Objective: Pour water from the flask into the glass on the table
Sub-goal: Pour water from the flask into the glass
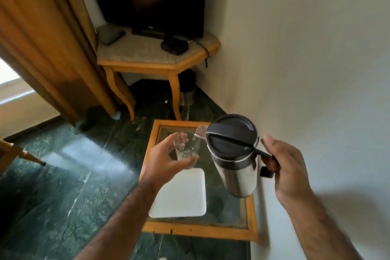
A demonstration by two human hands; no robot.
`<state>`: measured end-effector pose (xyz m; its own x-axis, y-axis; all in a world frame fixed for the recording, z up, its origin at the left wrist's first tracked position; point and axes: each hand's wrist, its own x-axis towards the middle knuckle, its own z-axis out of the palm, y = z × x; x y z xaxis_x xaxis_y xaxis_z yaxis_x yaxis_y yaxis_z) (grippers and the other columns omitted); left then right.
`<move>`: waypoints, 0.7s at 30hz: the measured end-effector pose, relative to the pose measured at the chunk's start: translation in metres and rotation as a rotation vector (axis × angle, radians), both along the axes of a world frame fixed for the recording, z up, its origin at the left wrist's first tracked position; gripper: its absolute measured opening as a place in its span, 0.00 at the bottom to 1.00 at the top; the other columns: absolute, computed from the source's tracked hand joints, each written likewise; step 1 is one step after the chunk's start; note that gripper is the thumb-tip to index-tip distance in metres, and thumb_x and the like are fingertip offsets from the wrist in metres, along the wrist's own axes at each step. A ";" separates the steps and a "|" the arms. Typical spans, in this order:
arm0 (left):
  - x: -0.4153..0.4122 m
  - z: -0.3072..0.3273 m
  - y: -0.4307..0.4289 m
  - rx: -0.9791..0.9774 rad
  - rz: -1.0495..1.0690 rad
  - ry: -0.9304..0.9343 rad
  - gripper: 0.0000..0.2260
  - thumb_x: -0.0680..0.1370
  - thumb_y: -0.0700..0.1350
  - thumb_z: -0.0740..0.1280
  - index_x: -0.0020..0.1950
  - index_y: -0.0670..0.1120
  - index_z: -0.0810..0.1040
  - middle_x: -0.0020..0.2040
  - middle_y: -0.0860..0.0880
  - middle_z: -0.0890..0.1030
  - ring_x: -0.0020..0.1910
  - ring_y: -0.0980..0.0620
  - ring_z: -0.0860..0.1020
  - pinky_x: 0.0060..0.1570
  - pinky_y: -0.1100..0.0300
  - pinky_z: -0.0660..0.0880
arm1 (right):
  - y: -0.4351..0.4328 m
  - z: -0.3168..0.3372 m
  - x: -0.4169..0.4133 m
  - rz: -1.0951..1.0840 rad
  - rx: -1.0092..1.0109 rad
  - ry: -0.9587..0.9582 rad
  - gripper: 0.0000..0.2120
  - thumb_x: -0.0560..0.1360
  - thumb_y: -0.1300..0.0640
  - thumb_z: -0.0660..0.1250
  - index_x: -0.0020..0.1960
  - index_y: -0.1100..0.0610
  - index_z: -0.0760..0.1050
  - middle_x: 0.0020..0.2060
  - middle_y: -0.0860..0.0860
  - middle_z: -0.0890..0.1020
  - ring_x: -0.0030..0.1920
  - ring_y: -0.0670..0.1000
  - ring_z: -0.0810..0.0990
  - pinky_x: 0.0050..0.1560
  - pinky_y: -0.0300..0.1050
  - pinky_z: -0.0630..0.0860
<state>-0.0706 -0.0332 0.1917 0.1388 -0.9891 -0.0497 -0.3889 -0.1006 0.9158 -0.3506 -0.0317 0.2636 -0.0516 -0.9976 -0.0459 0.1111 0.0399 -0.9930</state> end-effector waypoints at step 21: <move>0.021 0.140 0.030 -0.150 0.017 0.039 0.27 0.64 0.60 0.82 0.62 0.66 0.80 0.55 0.65 0.87 0.58 0.59 0.85 0.49 0.69 0.82 | -0.047 0.221 0.046 0.450 -0.119 0.550 0.29 0.81 0.46 0.73 0.28 0.56 0.65 0.22 0.50 0.64 0.23 0.47 0.61 0.27 0.37 0.64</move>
<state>-0.0496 -0.0030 0.3319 0.1563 -0.9833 0.0929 -0.3523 0.0323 0.9353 -0.3042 -0.0785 0.4851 0.3816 -0.9241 -0.0215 -0.4086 -0.1477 -0.9007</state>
